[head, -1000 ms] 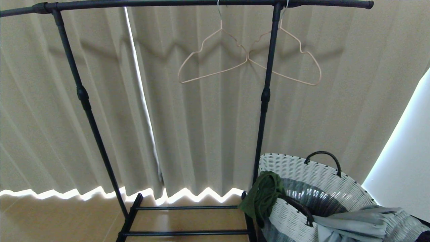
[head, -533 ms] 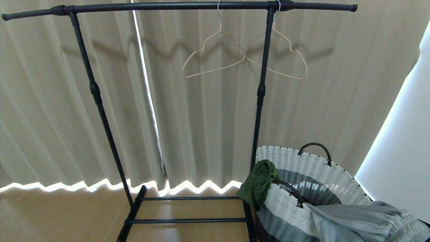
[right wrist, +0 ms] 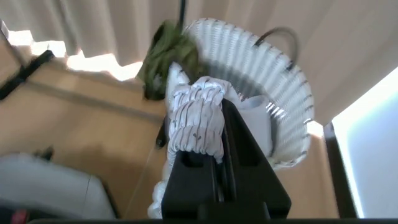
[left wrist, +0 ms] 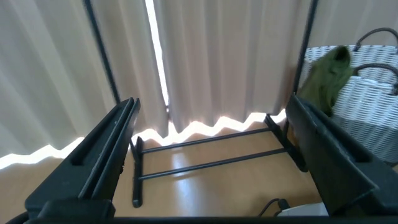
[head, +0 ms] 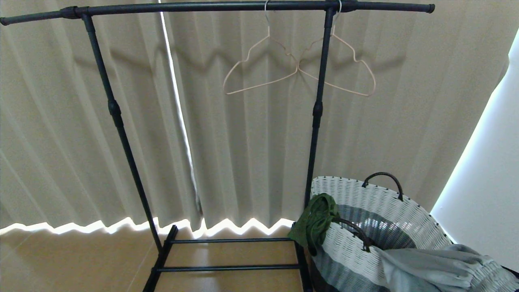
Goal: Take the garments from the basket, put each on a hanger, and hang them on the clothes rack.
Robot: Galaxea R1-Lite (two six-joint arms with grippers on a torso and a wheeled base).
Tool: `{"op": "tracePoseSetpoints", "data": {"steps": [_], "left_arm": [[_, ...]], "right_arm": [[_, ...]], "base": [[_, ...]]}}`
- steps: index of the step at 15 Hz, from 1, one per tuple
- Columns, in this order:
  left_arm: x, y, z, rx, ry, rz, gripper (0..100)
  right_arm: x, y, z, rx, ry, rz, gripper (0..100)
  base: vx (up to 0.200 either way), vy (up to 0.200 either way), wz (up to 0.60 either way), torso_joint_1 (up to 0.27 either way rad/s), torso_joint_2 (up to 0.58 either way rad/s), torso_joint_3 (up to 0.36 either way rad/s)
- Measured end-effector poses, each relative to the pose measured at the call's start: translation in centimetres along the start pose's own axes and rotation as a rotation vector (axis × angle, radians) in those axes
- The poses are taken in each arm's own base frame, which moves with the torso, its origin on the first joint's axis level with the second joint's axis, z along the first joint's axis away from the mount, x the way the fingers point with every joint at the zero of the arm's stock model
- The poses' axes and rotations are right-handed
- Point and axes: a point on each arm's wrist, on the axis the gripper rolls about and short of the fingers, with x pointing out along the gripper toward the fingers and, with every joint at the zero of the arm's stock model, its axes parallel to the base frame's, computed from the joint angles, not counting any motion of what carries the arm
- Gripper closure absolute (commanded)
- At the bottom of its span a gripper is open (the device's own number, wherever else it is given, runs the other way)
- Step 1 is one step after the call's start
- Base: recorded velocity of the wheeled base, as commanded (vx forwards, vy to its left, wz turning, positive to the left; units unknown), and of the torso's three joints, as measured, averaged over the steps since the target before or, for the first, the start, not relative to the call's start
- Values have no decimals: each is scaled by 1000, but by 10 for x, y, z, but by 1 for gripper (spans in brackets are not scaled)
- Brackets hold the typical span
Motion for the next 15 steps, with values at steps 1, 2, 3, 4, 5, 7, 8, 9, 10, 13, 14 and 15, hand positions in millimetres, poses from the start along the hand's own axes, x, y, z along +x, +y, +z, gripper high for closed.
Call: {"op": "tracePoseSetpoints", "data": {"steps": [1, 2, 3, 4, 5, 7, 8, 9, 10, 13, 14, 15], "left_arm": [[0, 0, 0, 0, 0, 0, 0], [0, 0, 0, 0, -1, 0, 0], [0, 0, 0, 1, -1, -1, 0], [0, 0, 0, 0, 0, -1, 0], [0, 0, 0, 0, -1, 0, 0], [0, 0, 0, 4, -1, -1, 0], [0, 0, 0, 4, -1, -1, 0], [0, 0, 0, 6, -1, -1, 0], [0, 0, 0, 25, -1, -3, 0], [0, 0, 0, 80, -5, -9, 0], [0, 0, 0, 88, -5, -9, 0], [0, 0, 0, 90, -6, -8, 0]], "right_arm": [[0, 0, 0, -1, 5, 1, 100], [-1, 0, -1, -1, 6, 1, 100], [-1, 0, 0, -2, 4, 1, 100], [-1, 0, 1, -2, 0, 0, 100], [-1, 0, 3, -5, -10, -1, 100], [-2, -1, 9, -8, -29, -3, 100], [-2, -1, 11, -8, -31, -3, 100], [-2, -2, 13, -9, -34, -4, 100], [-2, -2, 14, -10, -34, -3, 100], [-2, -1, 15, -12, -37, 8, 100], [-2, -1, 16, -17, -39, 23, 100], [-1, 1, 16, -22, -36, 44, 100]], "base": [[0, 0, 0, 0, 0, 0], [0, 0, 0, 0, 0, 0], [0, 0, 0, 0, 0, 0], [0, 0, 0, 0, 0, 0], [0, 0, 0, 0, 0, 0], [0, 0, 0, 0, 0, 0], [0, 0, 0, 0, 0, 0], [0, 0, 0, 0, 0, 0], [0, 0, 0, 0, 0, 0], [0, 0, 0, 0, 0, 0], [0, 0, 0, 0, 0, 0], [0, 0, 0, 0, 0, 0]]}}
